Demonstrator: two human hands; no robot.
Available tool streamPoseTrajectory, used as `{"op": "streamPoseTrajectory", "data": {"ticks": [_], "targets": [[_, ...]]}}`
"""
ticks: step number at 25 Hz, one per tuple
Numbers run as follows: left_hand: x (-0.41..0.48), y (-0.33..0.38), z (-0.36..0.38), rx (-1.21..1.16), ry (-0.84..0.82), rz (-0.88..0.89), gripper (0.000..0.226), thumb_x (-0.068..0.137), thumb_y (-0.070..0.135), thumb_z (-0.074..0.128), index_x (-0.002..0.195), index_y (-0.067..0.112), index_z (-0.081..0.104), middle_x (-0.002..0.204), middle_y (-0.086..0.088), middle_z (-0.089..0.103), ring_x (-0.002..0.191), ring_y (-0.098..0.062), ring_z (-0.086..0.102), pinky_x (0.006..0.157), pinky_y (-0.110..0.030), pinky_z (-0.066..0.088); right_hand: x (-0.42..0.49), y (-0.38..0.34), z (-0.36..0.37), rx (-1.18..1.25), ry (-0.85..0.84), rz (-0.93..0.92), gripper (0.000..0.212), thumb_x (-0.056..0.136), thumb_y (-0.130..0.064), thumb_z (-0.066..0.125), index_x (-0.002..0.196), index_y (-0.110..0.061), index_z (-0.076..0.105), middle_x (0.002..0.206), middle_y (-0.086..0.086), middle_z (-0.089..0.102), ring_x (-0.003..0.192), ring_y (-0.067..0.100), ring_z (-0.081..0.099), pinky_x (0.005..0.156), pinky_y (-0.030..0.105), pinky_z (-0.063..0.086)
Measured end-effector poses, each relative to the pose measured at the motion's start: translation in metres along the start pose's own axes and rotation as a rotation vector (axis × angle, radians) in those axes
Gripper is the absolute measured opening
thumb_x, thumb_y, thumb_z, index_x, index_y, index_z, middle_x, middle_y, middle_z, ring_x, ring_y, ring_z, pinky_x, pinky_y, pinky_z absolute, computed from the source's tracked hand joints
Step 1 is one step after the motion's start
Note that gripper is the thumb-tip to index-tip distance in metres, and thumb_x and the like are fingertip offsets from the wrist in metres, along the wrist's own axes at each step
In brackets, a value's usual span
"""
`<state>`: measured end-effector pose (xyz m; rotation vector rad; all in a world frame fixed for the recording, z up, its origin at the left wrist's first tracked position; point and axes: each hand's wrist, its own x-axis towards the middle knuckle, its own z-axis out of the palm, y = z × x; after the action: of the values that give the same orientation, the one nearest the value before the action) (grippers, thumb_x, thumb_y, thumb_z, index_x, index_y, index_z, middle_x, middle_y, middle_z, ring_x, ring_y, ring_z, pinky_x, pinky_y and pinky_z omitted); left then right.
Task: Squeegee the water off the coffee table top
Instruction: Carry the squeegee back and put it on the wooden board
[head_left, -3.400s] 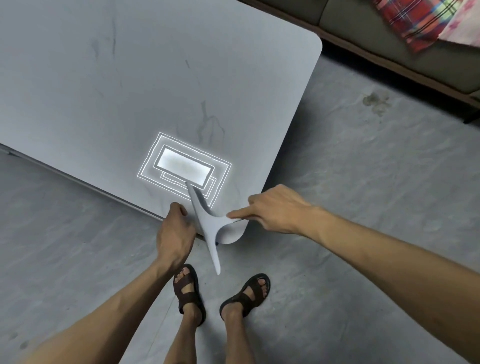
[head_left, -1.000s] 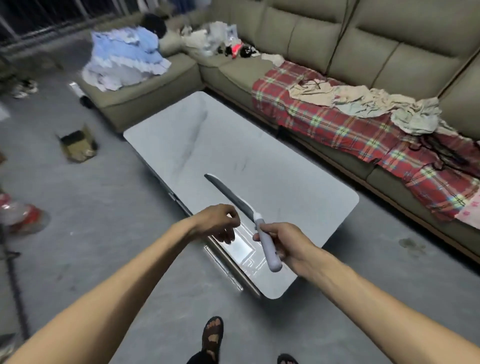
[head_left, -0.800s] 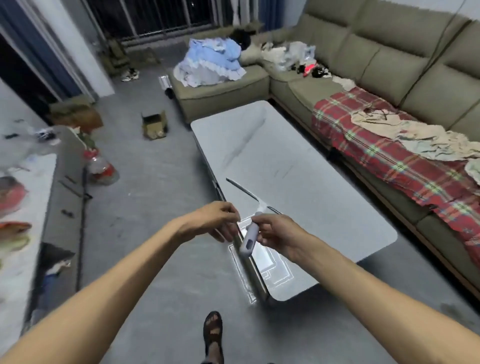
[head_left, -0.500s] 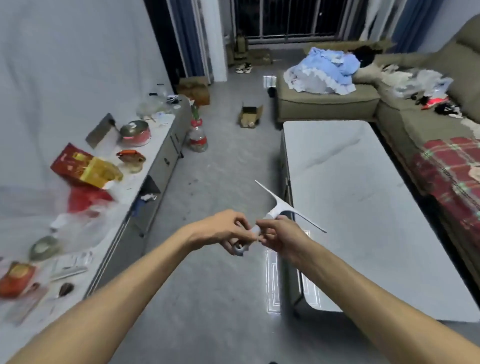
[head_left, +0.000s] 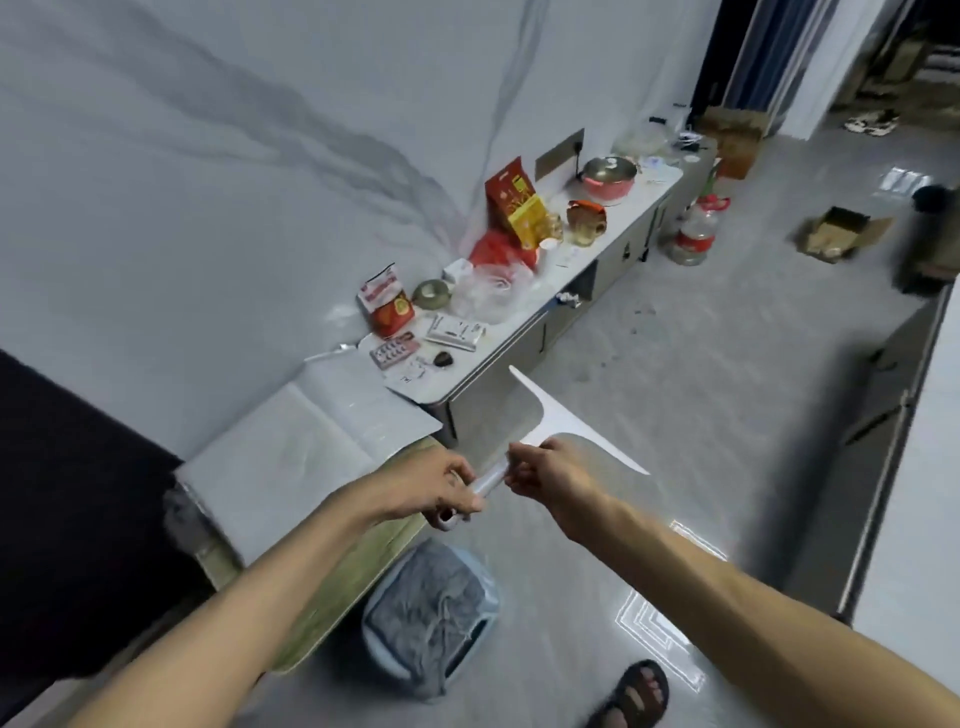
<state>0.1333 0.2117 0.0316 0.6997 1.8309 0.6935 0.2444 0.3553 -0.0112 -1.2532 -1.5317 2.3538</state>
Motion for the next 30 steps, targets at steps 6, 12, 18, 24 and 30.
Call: {"op": "streamPoseTrajectory", "data": {"ticks": [6,12,18,24,30], "targets": [[-0.072,-0.138,-0.047,-0.068,0.116,-0.135,0.032,0.076,0.001,0.077,0.103,0.007,0.061,0.08,-0.004,0.058,0.062,-0.011,0.06,0.06,-0.022,0.056,0.002,0.078,0.13,-0.086,-0.044,0.165,0.022,0.093,-0.007,0.058,0.072,0.001,0.059,0.061,0.014,0.059,0.04,0.014,0.058,0.042,0.021,0.05],[-0.044,-0.249,-0.051,0.052,0.315,-0.293,0.028,0.067,0.024,0.086,0.091,0.023,0.07,0.08,0.012,0.065,0.075,-0.008,0.064,0.079,-0.03,0.057,0.075,0.156,0.185,-0.228,-0.069,0.328,0.021,0.091,-0.006,0.06,0.072,0.002,0.061,0.06,0.015,0.061,0.038,0.013,0.058,0.042,0.02,0.051],[0.033,-0.346,-0.06,0.124,0.311,-0.344,0.024,0.072,0.022,0.082,0.093,0.021,0.071,0.081,0.01,0.066,0.076,-0.01,0.064,0.072,-0.024,0.052,0.179,0.225,0.215,-0.369,-0.025,0.382,0.025,0.087,-0.004,0.065,0.063,0.002,0.063,0.056,0.014,0.064,0.042,0.016,0.061,0.047,0.025,0.055],[0.143,-0.466,-0.083,0.286,0.265,-0.257,0.014,0.079,0.021,0.076,0.085,0.013,0.066,0.078,0.001,0.069,0.066,-0.012,0.062,0.049,-0.017,0.037,0.3,0.319,0.252,-0.403,0.067,0.287,0.024,0.084,-0.003,0.063,0.061,-0.002,0.062,0.064,0.017,0.064,0.055,0.025,0.06,0.066,0.04,0.056],[0.197,-0.548,-0.092,0.387,0.307,-0.239,0.013,0.084,0.019,0.07,0.083,0.013,0.059,0.073,-0.002,0.065,0.055,-0.012,0.057,0.042,-0.016,0.035,0.365,0.383,0.286,-0.474,0.184,0.193,0.011,0.079,-0.006,0.061,0.068,-0.003,0.063,0.069,0.017,0.07,0.06,0.028,0.068,0.06,0.041,0.058]]}}
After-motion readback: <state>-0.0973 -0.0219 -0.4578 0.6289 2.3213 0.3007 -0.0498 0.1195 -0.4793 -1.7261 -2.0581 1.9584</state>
